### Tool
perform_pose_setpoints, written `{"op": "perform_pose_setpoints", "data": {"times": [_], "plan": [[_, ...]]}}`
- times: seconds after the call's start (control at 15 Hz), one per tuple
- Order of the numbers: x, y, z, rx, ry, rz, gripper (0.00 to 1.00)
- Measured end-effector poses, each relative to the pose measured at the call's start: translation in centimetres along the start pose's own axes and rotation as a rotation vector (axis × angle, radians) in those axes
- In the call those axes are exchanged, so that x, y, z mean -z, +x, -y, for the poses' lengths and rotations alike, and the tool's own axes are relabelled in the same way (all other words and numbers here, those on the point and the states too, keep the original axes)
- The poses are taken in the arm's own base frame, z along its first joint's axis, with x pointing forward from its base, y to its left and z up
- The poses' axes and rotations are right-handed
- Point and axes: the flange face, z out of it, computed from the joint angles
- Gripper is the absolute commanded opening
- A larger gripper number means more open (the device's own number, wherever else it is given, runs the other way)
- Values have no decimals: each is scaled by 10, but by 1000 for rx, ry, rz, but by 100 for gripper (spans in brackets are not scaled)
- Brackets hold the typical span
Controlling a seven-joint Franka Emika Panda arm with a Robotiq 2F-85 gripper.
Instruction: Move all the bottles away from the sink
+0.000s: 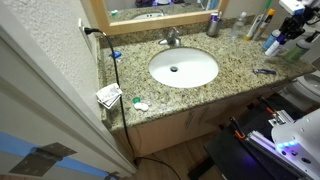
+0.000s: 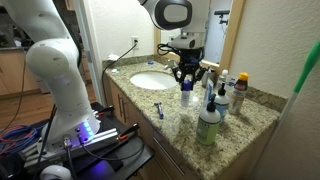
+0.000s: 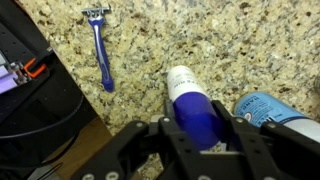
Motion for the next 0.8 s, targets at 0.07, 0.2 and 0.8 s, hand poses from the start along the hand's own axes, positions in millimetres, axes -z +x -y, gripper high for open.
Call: {"op": "perform_pose_setpoints", "data": {"times": [0.07, 0.2, 0.8], "plan": [[0, 0, 0, -5, 0, -6, 16], [14, -10, 1, -43, 9, -39, 16], [38, -63, -3, -82, 37, -30, 41]]}}
